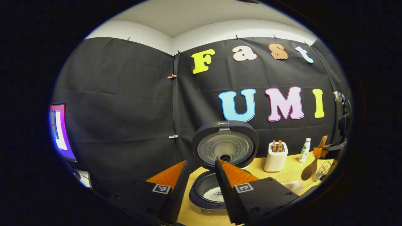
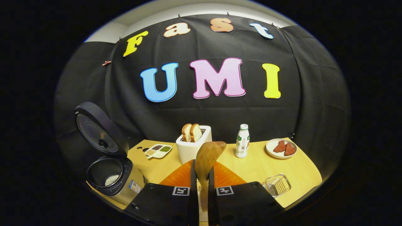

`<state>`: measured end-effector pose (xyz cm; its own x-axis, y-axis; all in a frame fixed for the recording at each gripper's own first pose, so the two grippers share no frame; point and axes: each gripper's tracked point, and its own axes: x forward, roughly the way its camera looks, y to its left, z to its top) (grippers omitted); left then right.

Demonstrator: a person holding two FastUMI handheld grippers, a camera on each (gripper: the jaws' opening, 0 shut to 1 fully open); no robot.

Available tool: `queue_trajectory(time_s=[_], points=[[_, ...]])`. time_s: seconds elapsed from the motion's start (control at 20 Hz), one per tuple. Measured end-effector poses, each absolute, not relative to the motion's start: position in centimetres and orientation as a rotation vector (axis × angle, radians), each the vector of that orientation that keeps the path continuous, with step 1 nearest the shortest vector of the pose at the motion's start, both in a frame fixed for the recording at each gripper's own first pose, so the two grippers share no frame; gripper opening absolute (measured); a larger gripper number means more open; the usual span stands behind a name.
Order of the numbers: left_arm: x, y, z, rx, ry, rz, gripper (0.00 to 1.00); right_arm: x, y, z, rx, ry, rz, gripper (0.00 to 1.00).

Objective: Close the left gripper, press the button to open the rice cooker; take a wooden spoon from the chopstick holder with the right hand, scoop a spoonful of rice and pour it into the rice cooker, then put the wooden spoon back into the chopstick holder.

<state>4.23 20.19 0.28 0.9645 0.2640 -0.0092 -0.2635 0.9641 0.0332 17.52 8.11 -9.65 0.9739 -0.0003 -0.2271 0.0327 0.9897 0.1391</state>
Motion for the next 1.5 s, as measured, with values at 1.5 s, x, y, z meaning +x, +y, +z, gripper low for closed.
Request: queue_trajectory(time_s=[1.5], points=[[6.0, 20.9, -1.0, 0.056, 0.057, 0.266, 0.97, 18.2, 15.3, -16.7, 0.521, 0.397, 0.039, 0.16]])
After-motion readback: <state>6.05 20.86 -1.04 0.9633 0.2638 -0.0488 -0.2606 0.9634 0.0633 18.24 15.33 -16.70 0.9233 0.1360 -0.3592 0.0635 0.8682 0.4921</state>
